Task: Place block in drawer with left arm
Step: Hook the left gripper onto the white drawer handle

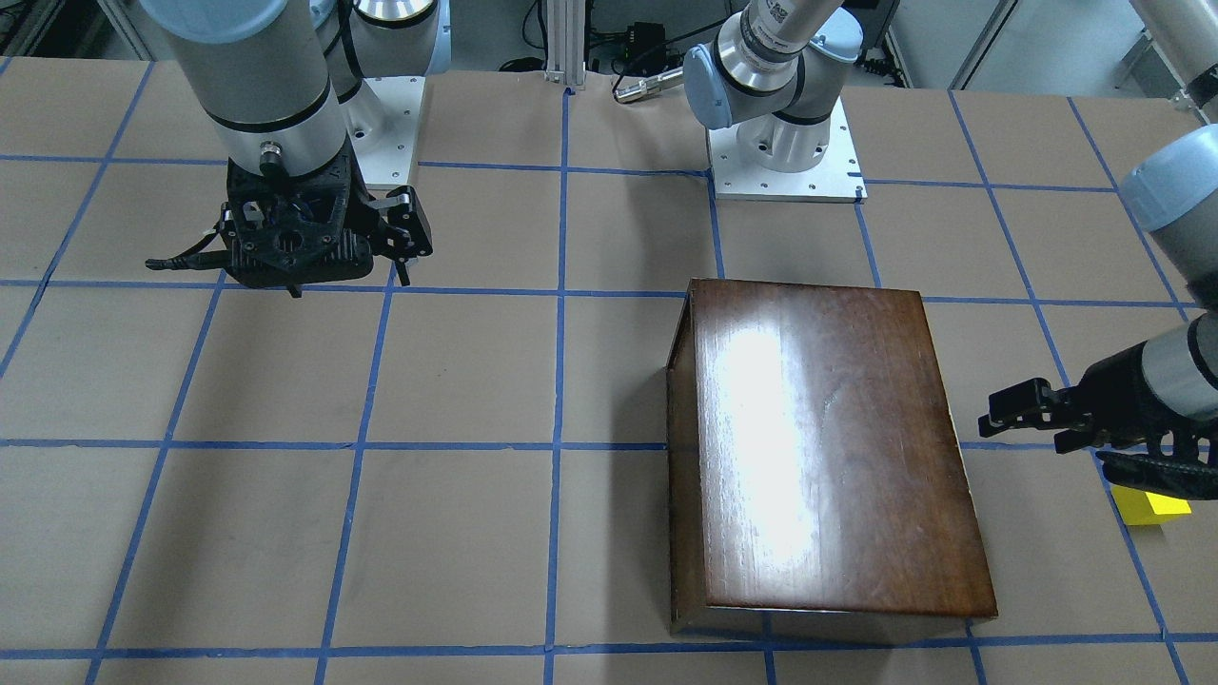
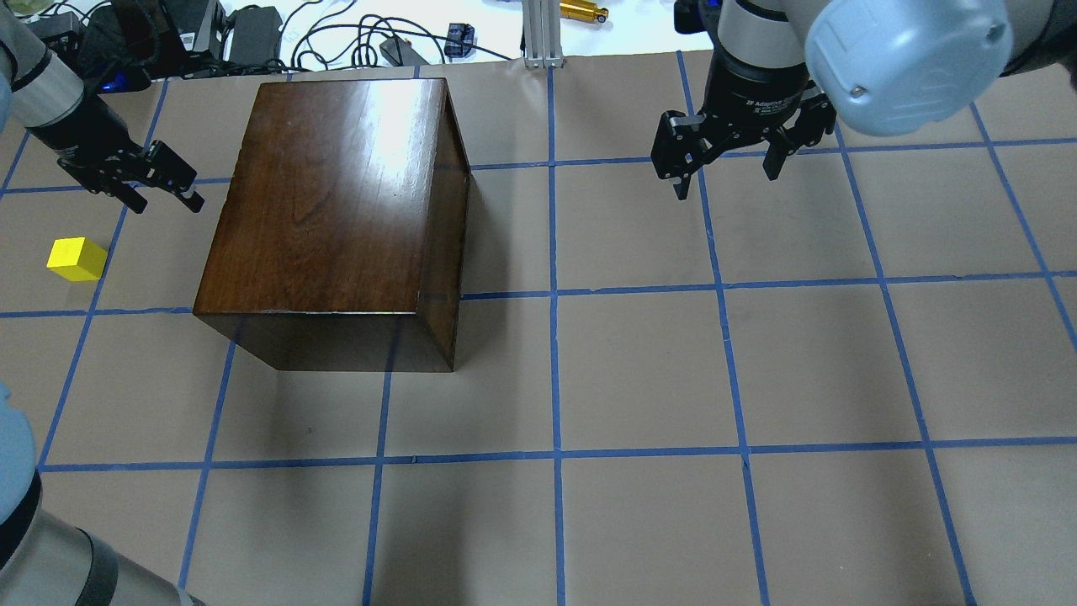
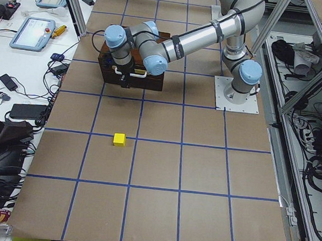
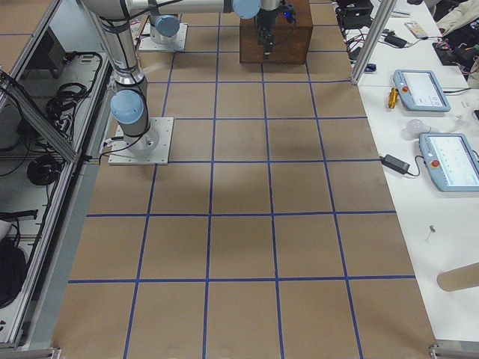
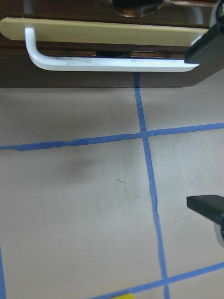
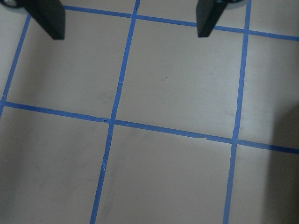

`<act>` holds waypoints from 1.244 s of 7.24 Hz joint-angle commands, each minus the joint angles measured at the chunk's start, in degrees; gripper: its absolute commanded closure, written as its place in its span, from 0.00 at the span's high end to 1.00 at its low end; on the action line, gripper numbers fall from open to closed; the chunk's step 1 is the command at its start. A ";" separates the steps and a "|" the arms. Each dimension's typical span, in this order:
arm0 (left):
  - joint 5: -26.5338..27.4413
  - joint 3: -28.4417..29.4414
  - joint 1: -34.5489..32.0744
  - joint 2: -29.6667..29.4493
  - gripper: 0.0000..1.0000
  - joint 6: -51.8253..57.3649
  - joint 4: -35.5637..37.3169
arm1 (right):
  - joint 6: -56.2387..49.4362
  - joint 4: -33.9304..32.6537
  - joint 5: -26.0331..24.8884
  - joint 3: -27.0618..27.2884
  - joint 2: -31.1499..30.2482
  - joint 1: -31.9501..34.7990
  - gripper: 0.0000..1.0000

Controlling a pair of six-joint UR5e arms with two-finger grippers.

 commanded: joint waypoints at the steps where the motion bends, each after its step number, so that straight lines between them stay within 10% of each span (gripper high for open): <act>1: -3.37 -1.17 0.03 -0.99 1.00 -1.50 -0.01 | 0.07 0.00 0.00 0.00 0.00 0.00 1.00; 9: -5.31 -2.05 0.03 -4.86 1.00 -1.60 1.22 | -0.01 0.00 0.00 0.00 0.00 0.00 1.00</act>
